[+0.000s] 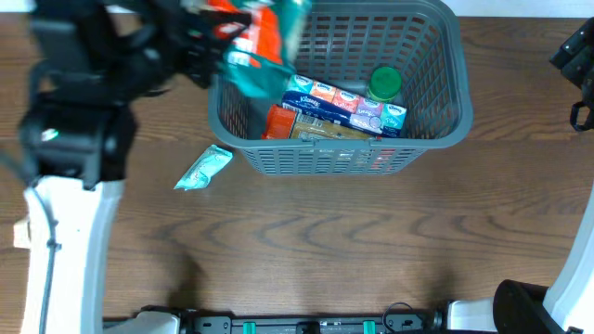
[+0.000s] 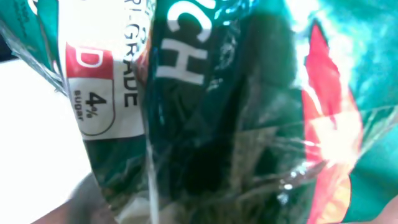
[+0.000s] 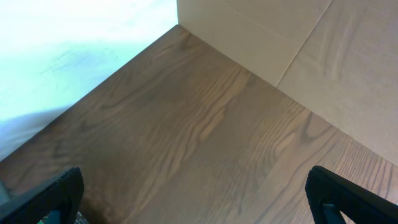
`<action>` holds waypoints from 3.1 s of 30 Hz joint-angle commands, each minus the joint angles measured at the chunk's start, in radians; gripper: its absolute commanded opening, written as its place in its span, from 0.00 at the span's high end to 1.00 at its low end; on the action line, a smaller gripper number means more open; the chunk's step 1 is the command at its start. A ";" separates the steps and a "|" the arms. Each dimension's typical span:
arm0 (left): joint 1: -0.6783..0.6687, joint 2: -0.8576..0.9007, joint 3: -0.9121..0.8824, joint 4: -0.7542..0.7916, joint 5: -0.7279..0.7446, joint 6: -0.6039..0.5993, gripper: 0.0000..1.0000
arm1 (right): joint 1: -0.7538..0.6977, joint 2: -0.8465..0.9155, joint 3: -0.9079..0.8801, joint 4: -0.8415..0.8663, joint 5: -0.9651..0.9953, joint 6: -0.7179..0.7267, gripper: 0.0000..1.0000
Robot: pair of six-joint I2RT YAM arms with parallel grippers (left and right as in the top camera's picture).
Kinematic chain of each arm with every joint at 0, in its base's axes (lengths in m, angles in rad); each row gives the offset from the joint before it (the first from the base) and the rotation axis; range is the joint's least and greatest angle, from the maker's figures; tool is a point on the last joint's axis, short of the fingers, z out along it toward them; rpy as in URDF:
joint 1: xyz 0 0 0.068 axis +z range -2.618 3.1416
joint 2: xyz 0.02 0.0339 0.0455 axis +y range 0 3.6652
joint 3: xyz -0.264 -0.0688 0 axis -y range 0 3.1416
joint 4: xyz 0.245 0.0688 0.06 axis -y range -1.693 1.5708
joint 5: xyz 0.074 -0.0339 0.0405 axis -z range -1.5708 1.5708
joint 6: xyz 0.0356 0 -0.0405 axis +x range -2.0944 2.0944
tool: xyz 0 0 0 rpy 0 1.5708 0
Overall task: Pack container
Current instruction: 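Lift the Nescafé bag with the left gripper and drop it into the basket, then move the left gripper to the mint-green wipes pouch and grasp it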
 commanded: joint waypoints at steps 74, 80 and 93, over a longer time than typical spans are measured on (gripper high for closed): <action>-0.115 0.129 0.282 -0.657 -1.080 -0.357 0.01 | -0.004 -0.003 -0.001 -0.002 0.010 0.010 0.01; 0.037 0.145 0.275 -0.880 -1.049 -0.574 0.01 | -0.004 -0.003 -0.001 -0.002 0.010 0.010 0.01; 0.113 0.164 -0.083 -0.809 -0.850 -0.515 0.05 | -0.004 -0.003 -0.001 -0.002 0.010 0.010 0.01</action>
